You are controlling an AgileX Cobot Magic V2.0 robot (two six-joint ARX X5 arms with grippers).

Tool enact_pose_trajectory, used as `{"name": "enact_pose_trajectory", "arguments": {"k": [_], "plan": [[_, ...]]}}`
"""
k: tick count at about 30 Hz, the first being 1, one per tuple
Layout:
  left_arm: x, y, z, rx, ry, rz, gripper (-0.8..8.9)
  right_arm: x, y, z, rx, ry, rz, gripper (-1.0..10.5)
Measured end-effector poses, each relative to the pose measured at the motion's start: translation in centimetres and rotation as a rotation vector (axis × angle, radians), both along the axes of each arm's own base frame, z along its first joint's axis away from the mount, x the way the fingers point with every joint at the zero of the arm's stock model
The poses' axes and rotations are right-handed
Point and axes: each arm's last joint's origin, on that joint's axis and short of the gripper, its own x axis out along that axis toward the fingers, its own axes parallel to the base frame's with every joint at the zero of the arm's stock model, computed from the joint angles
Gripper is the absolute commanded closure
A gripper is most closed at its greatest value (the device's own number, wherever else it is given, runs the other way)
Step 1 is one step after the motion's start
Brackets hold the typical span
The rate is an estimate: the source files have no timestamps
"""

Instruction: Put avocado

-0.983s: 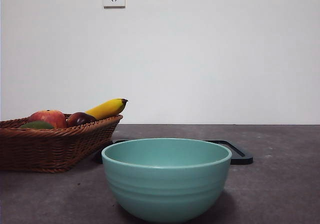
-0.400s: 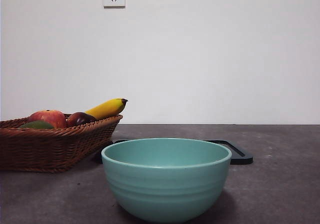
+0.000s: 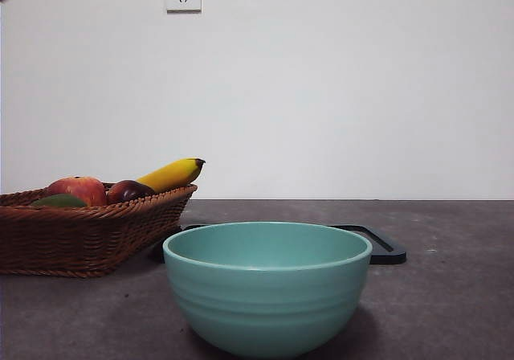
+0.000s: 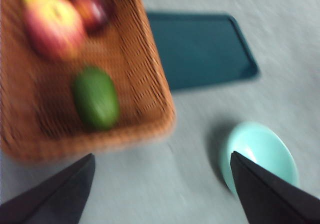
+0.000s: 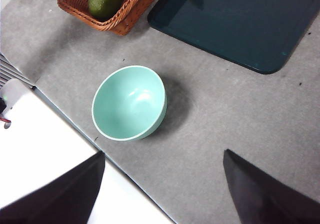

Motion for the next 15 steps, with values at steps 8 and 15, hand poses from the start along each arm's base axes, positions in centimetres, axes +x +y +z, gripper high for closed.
{"name": "enact_pose_trajectory", "arguments": {"k": [8, 15], "plan": [[6.2, -1.4, 0.5, 0.131, 0.088, 0.056, 3.77, 0.0, 0.0, 0.0, 0.003, -0.003, -0.002, 5.7], [10.7, -3.4, -1.8, 0.267, 0.195, 0.065, 3.77, 0.0, 0.0, 0.0, 0.003, -0.003, -0.002, 5.7]]}}
